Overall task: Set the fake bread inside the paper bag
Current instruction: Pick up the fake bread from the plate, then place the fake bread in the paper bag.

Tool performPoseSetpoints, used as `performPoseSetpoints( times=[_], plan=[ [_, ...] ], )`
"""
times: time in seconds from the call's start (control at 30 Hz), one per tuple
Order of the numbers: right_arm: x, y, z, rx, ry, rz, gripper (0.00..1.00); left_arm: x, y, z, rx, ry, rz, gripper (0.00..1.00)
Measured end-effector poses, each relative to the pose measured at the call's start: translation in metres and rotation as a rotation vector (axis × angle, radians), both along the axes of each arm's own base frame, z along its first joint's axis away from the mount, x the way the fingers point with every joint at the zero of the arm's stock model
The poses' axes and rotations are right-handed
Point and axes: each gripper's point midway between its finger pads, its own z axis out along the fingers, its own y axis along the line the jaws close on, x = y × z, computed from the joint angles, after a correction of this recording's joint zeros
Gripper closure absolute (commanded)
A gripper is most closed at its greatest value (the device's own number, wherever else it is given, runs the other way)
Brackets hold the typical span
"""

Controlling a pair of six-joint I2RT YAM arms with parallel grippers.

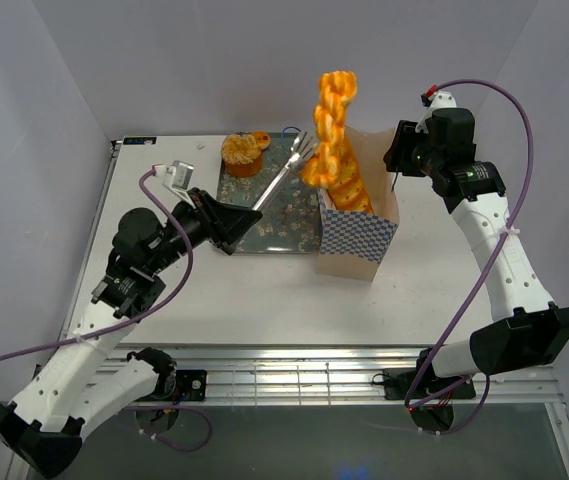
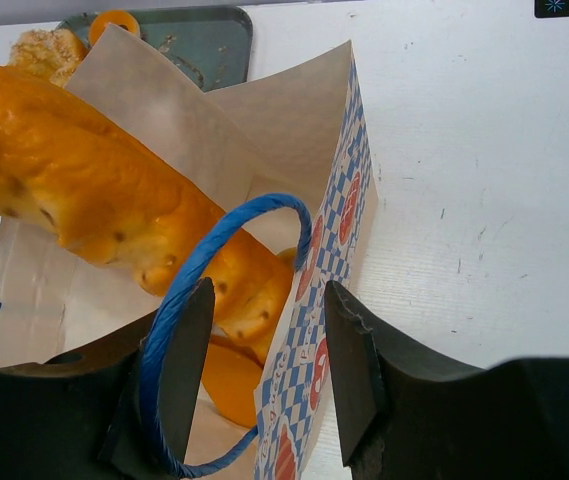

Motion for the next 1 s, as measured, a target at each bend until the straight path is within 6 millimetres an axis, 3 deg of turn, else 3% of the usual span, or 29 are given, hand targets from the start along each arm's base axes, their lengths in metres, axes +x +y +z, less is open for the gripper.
performPoseSetpoints(
  times=[0.13,0.47,0.67,1.0],
  plan=[
    [0.000,0.000,0.001,0.003,-0.002,-0.002,0.46,-0.002,-0.030,-0.011,0.031,-0.003,-0.063,1.00],
    [-0.001,-0.001,0.002,0.001,-0.005,-0.009,0.46,-0.007,-0.068,-0.031,0.077,-0.113,-0.051,1.00],
    [-0.001,-0.002,0.003,0.000,-0.008,-0.010,0.46,0.003,-0.071,-0.055,0.118,-0.132,0.018,1.00],
    [-0.001,-0.003,0.003,-0.006,-0.009,-0.016,0.46,0.023,-0.073,-0.065,0.136,-0.145,0.112,0.99]
  ],
)
